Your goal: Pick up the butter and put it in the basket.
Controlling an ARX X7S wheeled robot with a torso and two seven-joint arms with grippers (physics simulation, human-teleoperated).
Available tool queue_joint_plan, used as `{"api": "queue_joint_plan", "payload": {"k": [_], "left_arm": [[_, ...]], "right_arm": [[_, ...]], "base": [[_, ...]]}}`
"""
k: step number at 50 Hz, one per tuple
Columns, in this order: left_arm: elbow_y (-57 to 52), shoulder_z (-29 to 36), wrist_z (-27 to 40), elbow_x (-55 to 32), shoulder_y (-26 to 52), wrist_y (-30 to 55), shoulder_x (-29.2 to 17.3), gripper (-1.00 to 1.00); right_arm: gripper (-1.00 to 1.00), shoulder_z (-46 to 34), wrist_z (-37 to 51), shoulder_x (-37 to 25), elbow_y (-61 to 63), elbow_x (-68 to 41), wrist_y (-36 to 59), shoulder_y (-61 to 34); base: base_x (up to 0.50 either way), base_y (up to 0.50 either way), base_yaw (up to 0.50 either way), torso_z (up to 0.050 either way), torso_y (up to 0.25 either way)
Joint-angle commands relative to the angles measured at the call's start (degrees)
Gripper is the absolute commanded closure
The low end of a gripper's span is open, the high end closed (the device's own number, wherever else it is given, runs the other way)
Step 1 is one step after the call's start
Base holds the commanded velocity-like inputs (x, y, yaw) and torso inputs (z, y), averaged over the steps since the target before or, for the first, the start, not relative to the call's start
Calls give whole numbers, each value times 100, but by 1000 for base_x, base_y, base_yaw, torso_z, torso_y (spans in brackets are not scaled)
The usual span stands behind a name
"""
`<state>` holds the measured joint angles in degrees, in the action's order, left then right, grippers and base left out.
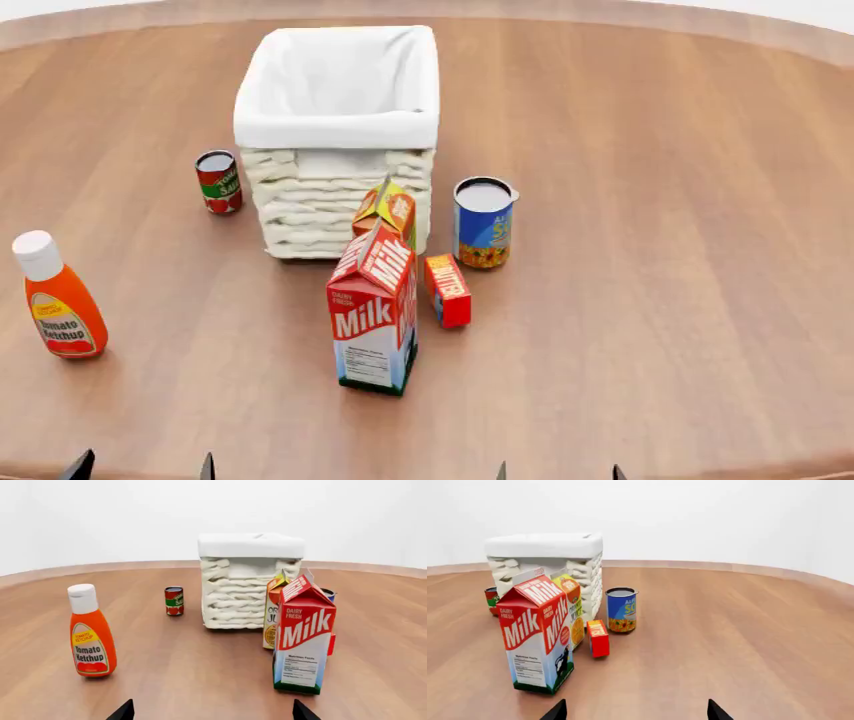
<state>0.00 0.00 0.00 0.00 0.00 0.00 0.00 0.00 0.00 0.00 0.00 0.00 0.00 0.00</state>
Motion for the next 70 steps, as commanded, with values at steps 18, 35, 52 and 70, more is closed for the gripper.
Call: {"api": "queue_joint_plan", "payload": {"k": [18, 35, 52, 70], "left_arm": [[457, 469, 432, -836, 241, -42, -620, -100], [197, 608, 596, -760, 124, -44, -740, -100], [63, 685, 673, -875, 172, 146, -807, -100], [-55, 759, 725, -982, 178, 261, -883, -100]], "right_arm": [[-100, -524, 589, -301, -443, -32, -186, -83], [-100, -717, 726, -446, -233, -128, -4, -58], [-100, -900, 856, -575, -18, -151, 226, -125], [-100, -983, 1499, -754, 926, 418, 568, 113]], "base": [[0, 0, 127, 0, 0], [0, 0, 500, 0, 0], [0, 0, 500, 0, 0], [19, -56, 306, 0, 0]]}}
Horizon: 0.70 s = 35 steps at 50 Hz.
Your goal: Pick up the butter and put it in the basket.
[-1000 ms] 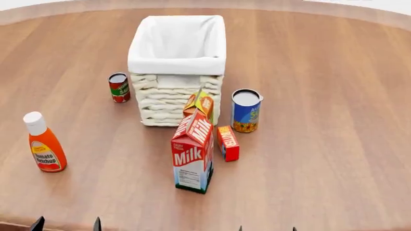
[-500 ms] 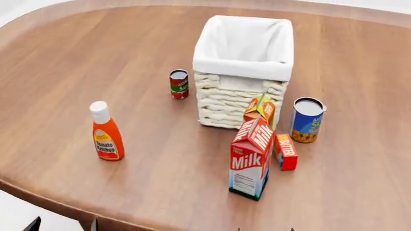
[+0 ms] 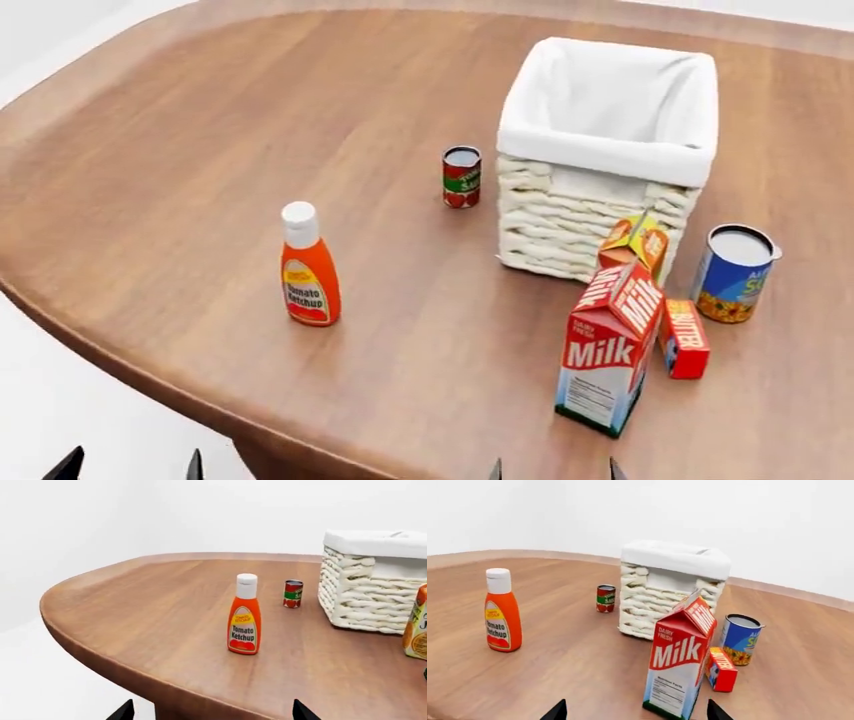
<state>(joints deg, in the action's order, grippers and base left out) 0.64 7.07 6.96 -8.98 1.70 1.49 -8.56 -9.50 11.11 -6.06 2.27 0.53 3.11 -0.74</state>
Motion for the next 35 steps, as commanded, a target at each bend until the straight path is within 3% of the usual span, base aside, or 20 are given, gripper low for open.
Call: {"api": "queue_joint_plan", "payload": {"k": [1, 35], "left_arm": [[-119, 56, 27, -91, 6, 108, -32, -100], [-307, 100, 14, -452, 36, 278, -166, -100]], "right_arm": [[-100, -26, 407, -156, 722, 373, 310, 205], [-100, -220, 477, -308, 901, 261, 505, 157]], "base": [[152, -476, 0, 0, 0], [152, -476, 0, 0, 0]]}}
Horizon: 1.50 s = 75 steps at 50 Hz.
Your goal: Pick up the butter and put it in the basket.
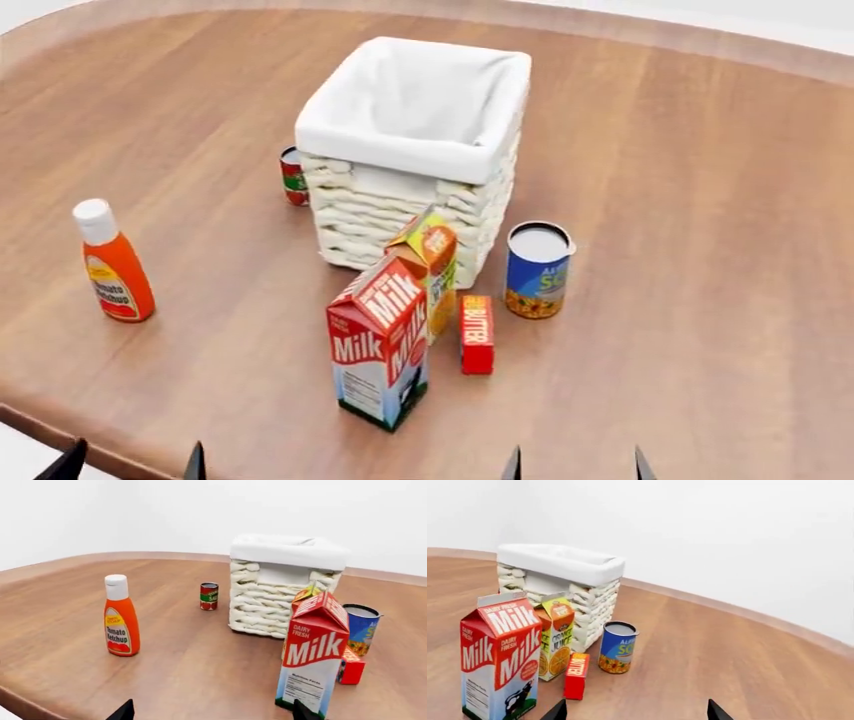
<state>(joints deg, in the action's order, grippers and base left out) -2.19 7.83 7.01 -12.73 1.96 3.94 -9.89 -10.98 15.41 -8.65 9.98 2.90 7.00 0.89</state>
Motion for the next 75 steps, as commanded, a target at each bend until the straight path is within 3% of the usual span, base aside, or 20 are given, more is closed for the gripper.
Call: {"api": "queue_joint_plan", "payload": {"k": [1, 4, 11, 18, 42, 52, 53, 62, 66, 75], "left_arm": [[-20, 29, 12, -79, 10, 30, -35, -100], [-142, -17, 67, -172, 65, 213, -50, -100], [-1239, -872, 800, -1410, 1135, 2187, -129, -100], [-1588, -1177, 945, -1779, 1370, 2625, -339, -100], [-2144, -1299, 851, -1961, 1080, 2531, -590, -100], [-2183, -1312, 891, -2047, 1098, 2612, -628, -100], [-2191, -1178, 755, -1594, 947, 1921, -554, -100], [-2147, -1160, 748, -1548, 951, 1766, -528, -100], [-2026, -1304, 738, -1392, 841, 1086, -305, -100], [-2047, -1288, 631, -1697, 849, 1364, -427, -100]], "right_arm": [[-100, -84, 81, -56, 139, 69, 101, -2], [-100, -25, 16, -26, 108, -142, 113, -12], [-100, -137, 61, -102, 247, 10, 177, -7], [-100, -219, 87, -116, 200, 50, 261, -10], [-100, -294, 338, -87, 531, 100, 626, 124], [-100, -322, 445, -117, 600, 141, 589, 150], [-100, -318, 473, -142, 709, 192, 674, 181], [-100, -325, 506, -174, 743, 165, 701, 165], [-100, -342, 516, -192, 738, 154, 685, 189], [-100, -369, 542, -215, 772, 140, 731, 167]], "base": [[152, -476, 0, 0, 0], [51, -159, 0, 0, 0], [26, 8, 0, 0, 0], [461, 147, 0, 0, 0], [473, 151, 0, 0, 0], [0, 0, 0, 0, 0], [0, 0, 0, 0, 0], [0, 0, 0, 0, -196], [0, 0, 0, 0, -40], [0, 0, 0, 0, -28]]}}
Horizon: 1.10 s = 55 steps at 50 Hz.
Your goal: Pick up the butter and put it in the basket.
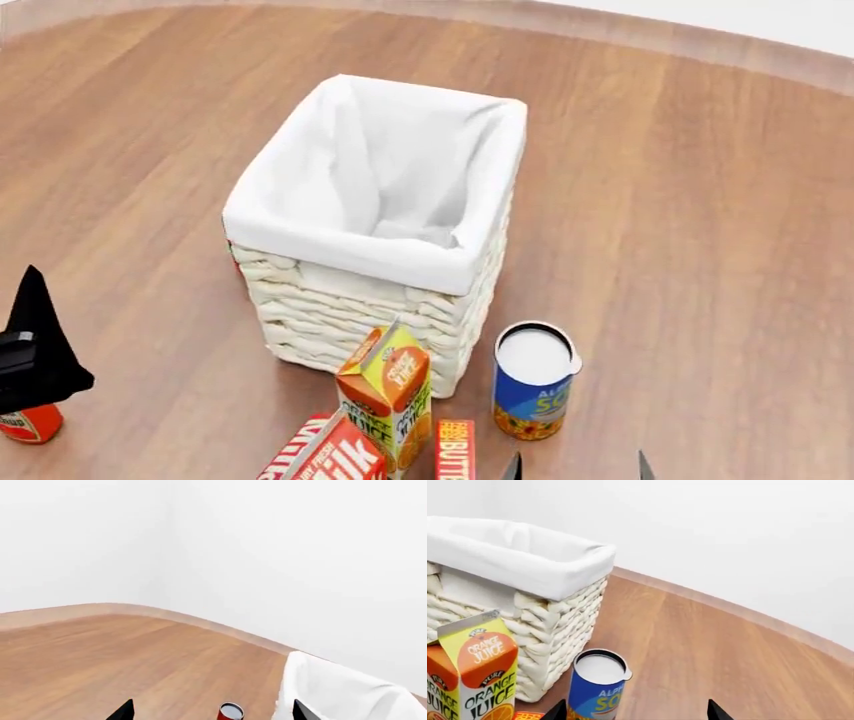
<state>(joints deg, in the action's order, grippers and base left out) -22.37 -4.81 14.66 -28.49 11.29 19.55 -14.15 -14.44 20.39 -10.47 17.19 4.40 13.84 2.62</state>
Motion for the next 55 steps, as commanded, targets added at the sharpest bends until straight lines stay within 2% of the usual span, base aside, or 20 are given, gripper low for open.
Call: {"api": "queue_joint_plan", "payload": {"k": [1, 23, 24, 40, 45, 47, 49, 55], "left_arm": [[-26, -24, -133, -122, -86, -208, 2, -100], [107, -25, -35, -162, 23, -174, -49, -100], [104, -133, 31, -374, 58, -46, -18, -100], [-41, -115, 100, -371, -21, -28, -106, -100], [-54, -117, 119, -371, -47, -30, -127, -100], [-86, -134, 146, -390, -65, -4, -144, -100], [-76, -140, 161, -390, -77, 0, -149, -100], [-235, -134, 149, -395, -267, -33, -180, -100]], "right_arm": [[-100, -26, 47, -34, 47, -13, 49, -11], [-100, -135, 112, -51, 43, -32, 155, -102], [-100, -143, 77, -54, 18, -84, 75, -102], [-100, -495, -1384, -99, -830, -1399, -729, -314], [-100, -559, -1392, -138, -806, -1361, -742, -293], [-100, -438, -1326, -166, -650, -1388, -1181, -121], [-100, -445, -1213, -214, -581, -1267, -1058, -107], [-100, -236, -892, -159, -672, -1172, -1623, 103]], "base": [[0, 0, 0, 0, -250], [0, 0, 0, 1, -250], [0, 0, 0, 0, 0], [0, 0, 0, 0, 0], [0, 0, 0, 0, 0], [0, 0, 0, 0, 0], [0, 0, 0, 0, 0], [0, 0, 0, 0, 0]]}}
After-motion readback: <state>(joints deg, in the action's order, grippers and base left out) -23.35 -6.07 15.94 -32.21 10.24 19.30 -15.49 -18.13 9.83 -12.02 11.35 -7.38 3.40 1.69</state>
